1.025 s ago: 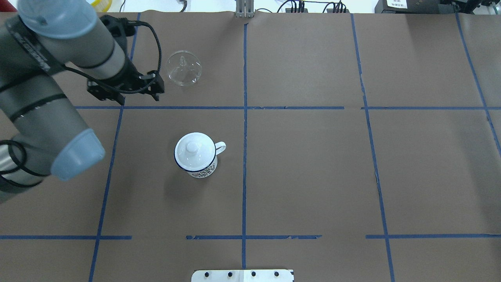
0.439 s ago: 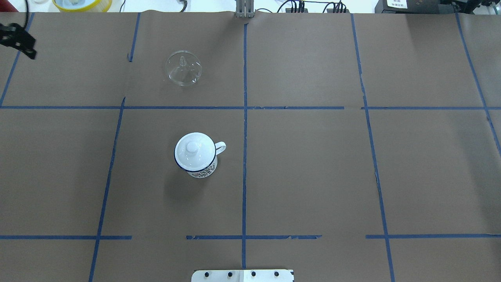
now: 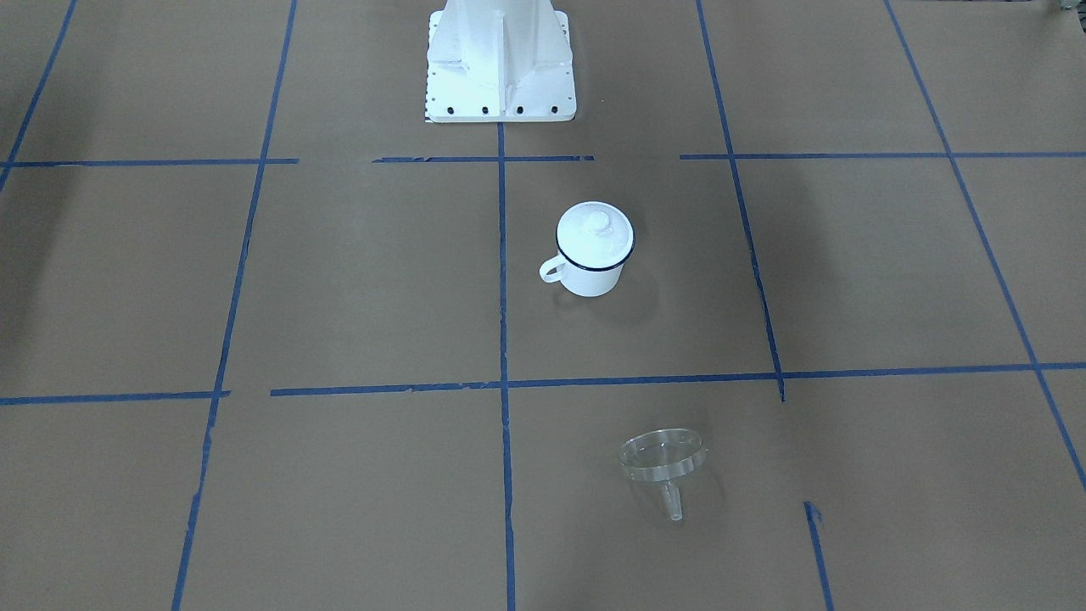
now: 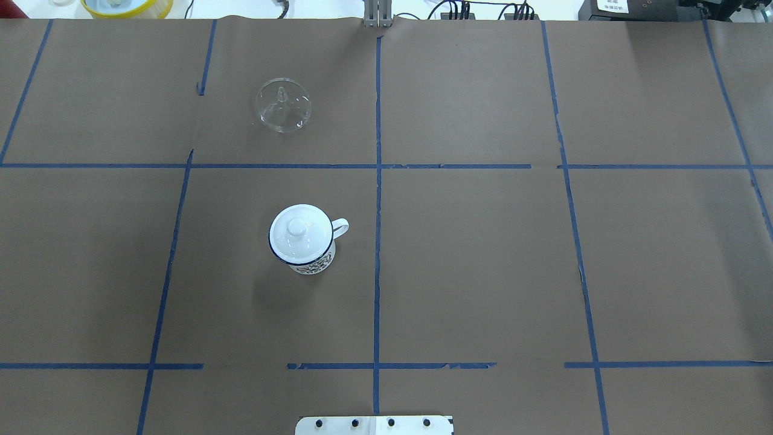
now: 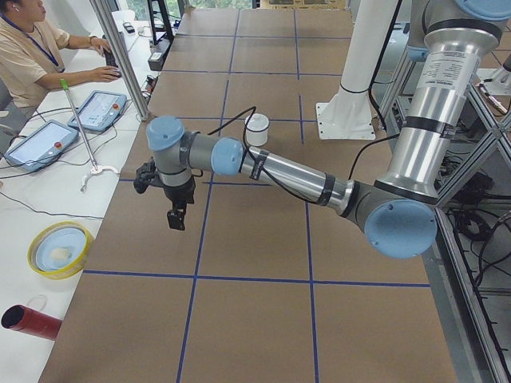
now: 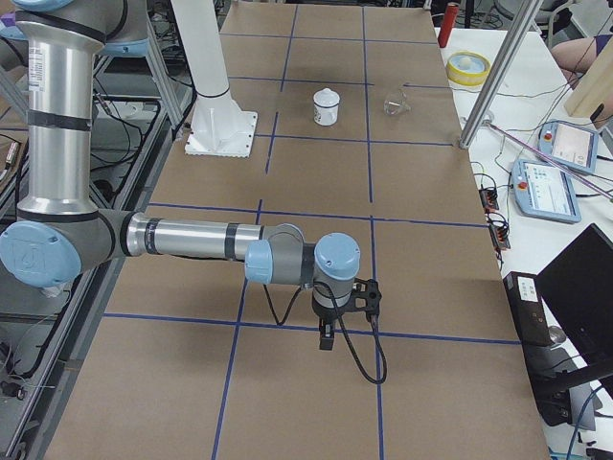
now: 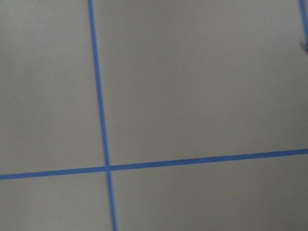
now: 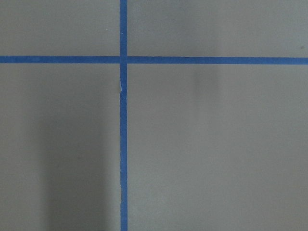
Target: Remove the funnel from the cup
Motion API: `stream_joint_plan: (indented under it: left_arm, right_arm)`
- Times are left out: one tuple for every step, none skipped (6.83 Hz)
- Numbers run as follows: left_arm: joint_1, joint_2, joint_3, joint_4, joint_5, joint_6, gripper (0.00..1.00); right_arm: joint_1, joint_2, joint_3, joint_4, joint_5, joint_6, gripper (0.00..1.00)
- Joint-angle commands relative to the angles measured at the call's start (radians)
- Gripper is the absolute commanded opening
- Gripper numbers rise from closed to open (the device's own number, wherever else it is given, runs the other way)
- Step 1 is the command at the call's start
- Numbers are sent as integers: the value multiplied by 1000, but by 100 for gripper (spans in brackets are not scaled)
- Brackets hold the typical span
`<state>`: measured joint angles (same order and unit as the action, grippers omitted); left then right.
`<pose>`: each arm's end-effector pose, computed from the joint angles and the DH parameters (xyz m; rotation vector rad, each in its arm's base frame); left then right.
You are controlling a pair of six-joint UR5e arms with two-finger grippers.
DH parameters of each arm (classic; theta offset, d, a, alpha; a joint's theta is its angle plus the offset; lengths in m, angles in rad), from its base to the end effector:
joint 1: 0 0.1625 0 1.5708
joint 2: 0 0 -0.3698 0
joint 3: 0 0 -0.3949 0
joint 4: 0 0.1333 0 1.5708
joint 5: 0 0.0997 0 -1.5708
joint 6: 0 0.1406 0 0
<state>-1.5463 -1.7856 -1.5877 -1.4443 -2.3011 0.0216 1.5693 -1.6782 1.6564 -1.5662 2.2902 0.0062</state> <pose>-0.0255 -0.5741 0.5268 0.0995 0.7299 0.0824 0.0400 -0.4531 0.6462 -0.0192 -0.7193 0.0107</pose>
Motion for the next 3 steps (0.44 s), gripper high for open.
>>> stream_joint_plan:
  left_arm:
    - [-108,47,118,-70,-8,168,99]
    - [-110,96,92,-74,-8,172,100]
    - [-109,121,25,-77,-8,159,100]
  right_arm:
    - [0,0,0,0,0,0,100]
    - [0,0,0,0,0,0,100]
    - [0,0,-1,0,0,0,100]
